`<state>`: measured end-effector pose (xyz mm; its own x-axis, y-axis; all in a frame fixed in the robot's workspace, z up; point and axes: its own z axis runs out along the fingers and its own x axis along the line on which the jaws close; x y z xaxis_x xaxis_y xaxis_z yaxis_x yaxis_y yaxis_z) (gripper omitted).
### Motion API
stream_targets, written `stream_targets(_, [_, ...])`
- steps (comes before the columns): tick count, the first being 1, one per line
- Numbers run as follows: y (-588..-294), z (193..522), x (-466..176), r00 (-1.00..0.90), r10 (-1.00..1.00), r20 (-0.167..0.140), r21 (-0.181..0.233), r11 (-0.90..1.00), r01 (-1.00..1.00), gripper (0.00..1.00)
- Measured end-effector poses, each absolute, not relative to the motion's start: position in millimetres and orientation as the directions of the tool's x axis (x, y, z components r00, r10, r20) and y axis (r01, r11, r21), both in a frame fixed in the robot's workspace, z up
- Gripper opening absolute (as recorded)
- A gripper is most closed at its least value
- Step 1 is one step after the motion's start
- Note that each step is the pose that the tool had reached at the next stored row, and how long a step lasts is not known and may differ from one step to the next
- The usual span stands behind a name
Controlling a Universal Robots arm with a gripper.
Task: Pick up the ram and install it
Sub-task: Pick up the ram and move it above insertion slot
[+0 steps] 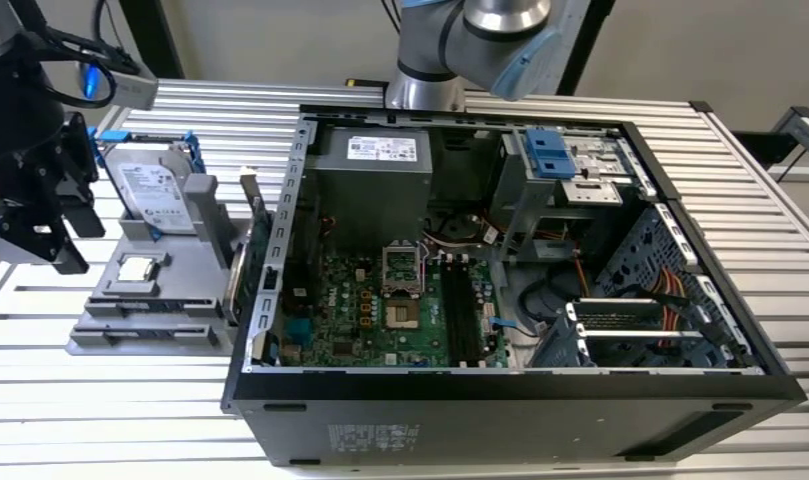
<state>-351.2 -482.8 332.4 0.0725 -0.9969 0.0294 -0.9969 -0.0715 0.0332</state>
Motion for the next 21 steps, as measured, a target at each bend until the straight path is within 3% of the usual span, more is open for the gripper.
stream_targets(21, [-483.0, 318.5, -350.8, 0.065, -0.997, 0.036, 0.034, -0.063, -0.997, 1.00])
